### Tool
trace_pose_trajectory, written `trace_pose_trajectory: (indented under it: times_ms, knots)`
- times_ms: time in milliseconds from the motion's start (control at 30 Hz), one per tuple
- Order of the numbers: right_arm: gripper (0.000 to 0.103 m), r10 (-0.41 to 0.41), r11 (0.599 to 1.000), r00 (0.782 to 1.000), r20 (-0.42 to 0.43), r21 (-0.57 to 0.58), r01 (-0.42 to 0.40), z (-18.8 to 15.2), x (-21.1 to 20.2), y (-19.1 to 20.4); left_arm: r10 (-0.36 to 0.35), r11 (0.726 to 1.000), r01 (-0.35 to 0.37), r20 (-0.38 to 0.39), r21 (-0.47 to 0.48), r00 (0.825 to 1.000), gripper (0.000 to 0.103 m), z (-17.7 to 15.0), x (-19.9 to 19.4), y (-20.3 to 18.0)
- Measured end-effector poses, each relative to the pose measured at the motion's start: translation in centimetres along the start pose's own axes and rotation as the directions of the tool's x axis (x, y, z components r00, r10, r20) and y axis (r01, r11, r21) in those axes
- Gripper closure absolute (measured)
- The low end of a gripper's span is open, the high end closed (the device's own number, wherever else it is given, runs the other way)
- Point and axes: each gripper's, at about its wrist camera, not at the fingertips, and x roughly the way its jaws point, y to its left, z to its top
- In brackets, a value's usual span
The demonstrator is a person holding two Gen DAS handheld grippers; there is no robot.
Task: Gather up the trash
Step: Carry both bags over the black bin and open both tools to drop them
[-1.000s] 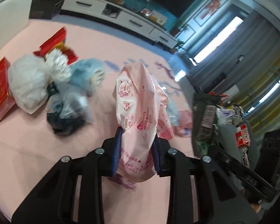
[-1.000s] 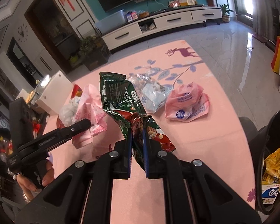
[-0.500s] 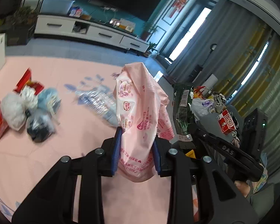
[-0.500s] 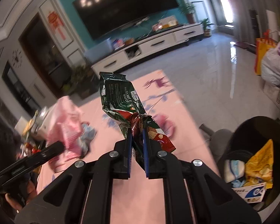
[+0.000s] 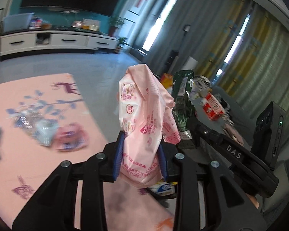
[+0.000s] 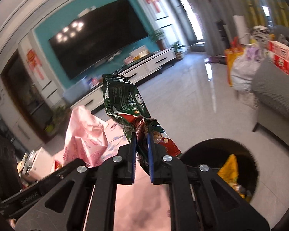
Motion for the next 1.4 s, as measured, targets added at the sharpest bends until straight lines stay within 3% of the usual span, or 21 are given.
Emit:
trace_pose_trajectory:
  times_ms: [167,367,567,733,833,1100,1400]
  knots:
    - [0.091,-0.098,0.992,0.995,0.027,0.077,0.095,0.3,-1.1,-3.3,-0.072,0.997,0.072,-0.014,0.038,0.997,0.07,-0.9,3.0,-2.7]
    - [0.091,-0.16,0.982,0.987,-0.011,0.101,0.161,-0.1,0.1,-4.5,-0.035,0.991,0.047,-0.1,0.126,0.994,0.069,-2.4,6.6,-4.8]
    - [0.091,-0.243,0.96,0.97,-0.033,0.135,0.245,-1.6,0.2,-5.5,-0.046,0.992,0.065,-0.182,0.104,0.982,0.069,-3.3,9.5,-4.2]
    - [0.091,-0.252,0.944,0.961,-0.113,0.188,0.27,-2.3,1.3,-7.3,-0.039,0.99,0.073,-0.269,0.119,0.962,0.069,-4.9,12.3,-4.5]
    - [0.091,-0.296,0.92,0.945,-0.138,0.225,0.321,-2.4,1.6,-8.4,-0.064,0.987,0.106,-0.315,0.119,0.947,0.069,-5.5,13.5,-4.6]
    - [0.091,-0.303,0.9,0.929,-0.214,0.257,0.352,-2.6,2.6,-10.1,-0.103,0.989,0.136,-0.378,0.061,0.92,0.069,-6.9,15.8,-3.8]
    - [0.091,-0.314,0.895,0.908,-0.277,0.232,0.38,-2.8,4.0,-10.4,-0.087,0.992,0.119,-0.437,0.048,0.896,0.068,-8.3,17.9,-3.6]
